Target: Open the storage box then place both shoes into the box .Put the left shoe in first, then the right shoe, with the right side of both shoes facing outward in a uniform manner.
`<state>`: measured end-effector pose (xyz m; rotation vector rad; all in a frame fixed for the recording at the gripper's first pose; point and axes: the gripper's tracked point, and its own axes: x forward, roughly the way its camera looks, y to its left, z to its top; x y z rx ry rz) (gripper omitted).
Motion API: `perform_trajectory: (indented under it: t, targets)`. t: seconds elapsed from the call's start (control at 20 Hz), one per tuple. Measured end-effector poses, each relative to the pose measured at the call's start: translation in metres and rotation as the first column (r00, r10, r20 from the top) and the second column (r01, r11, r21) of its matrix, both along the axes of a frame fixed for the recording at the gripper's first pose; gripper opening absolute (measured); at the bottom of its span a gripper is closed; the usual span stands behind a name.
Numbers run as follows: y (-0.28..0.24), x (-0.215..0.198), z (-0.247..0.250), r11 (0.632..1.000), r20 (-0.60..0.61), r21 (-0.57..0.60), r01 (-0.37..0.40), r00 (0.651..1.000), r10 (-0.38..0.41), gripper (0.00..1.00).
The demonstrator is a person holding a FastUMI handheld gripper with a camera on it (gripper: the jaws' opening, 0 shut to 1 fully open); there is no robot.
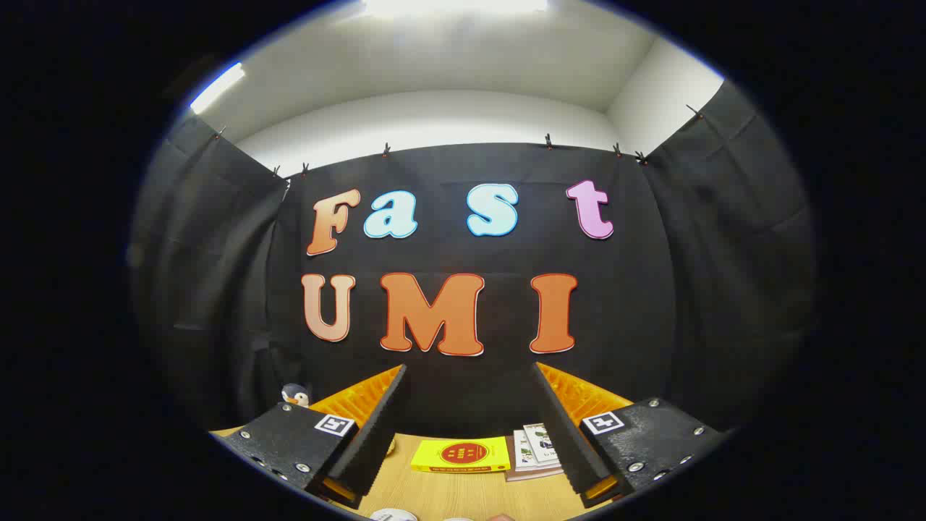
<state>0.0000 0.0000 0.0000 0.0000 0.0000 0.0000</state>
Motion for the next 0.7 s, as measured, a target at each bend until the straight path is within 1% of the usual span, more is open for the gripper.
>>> perform_trajectory:
  t: [0.1, 0.25, 0.5, 0.7]
  targets:
    - [-0.001, 0.001, 0.001, 1.000, -0.001, -0.008, 0.003, 1.000, -0.003, 0.98]
    - [0.006, 0.003, -0.003, 0.999, 0.009, -0.035, -0.018, 1.000, 0.018, 0.99]
    - [0.033, 0.003, -0.021, 0.994, -0.030, -0.032, -0.101, 0.995, 0.100, 0.99]
    - [0.045, 0.008, -0.025, 0.990, -0.044, -0.004, -0.142, 0.989, 0.142, 0.99]
